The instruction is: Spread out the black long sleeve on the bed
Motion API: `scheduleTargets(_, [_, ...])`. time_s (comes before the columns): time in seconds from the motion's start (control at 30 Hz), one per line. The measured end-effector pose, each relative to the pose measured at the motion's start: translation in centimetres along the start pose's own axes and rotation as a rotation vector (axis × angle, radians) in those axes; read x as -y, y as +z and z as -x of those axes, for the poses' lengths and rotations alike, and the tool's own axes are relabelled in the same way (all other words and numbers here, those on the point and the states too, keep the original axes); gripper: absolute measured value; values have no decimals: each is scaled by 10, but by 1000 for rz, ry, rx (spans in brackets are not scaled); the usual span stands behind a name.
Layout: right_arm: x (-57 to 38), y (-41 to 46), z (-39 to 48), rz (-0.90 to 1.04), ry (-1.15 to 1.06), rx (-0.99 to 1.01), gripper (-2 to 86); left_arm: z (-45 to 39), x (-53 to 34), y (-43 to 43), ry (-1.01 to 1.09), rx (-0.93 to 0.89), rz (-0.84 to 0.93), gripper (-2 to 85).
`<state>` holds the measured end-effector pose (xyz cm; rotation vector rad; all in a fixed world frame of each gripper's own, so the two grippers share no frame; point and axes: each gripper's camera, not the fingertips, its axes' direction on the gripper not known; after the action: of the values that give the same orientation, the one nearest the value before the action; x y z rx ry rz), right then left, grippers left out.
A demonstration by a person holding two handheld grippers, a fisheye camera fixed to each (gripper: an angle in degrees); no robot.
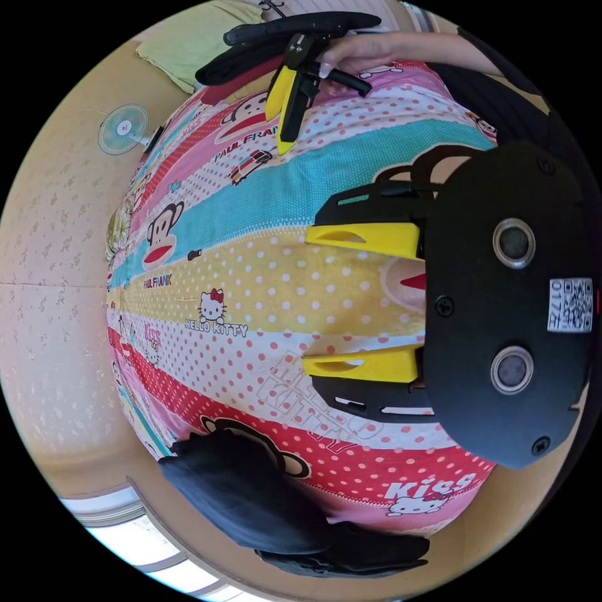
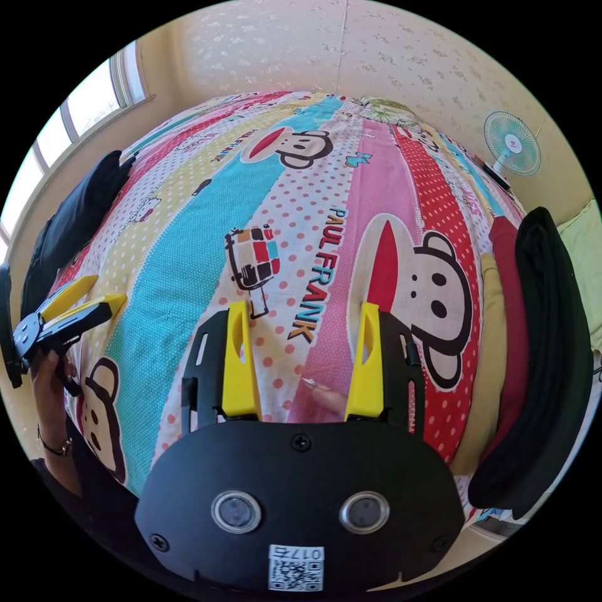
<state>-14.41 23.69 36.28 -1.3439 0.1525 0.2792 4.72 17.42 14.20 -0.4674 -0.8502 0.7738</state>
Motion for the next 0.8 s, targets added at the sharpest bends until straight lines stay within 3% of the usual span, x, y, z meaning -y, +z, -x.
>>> scheduleTargets(0.4, [46, -7, -25, 23, 32, 6, 229, -2, 35, -29, -17, -24, 1, 221])
scheduleTargets(0.57, [56, -38, -33, 26, 21, 75, 157, 36, 14, -92, -100, -121, -168, 142])
scheduleTargets(0.7, [18, -128, -28, -322, -78, 353, 97, 66, -11, -139, -114, -68, -194, 155])
scheduleTargets(0.8, [-19, -181, -8, -599, -145, 367, 99, 96, -42, -176, -165, 16, -251, 146])
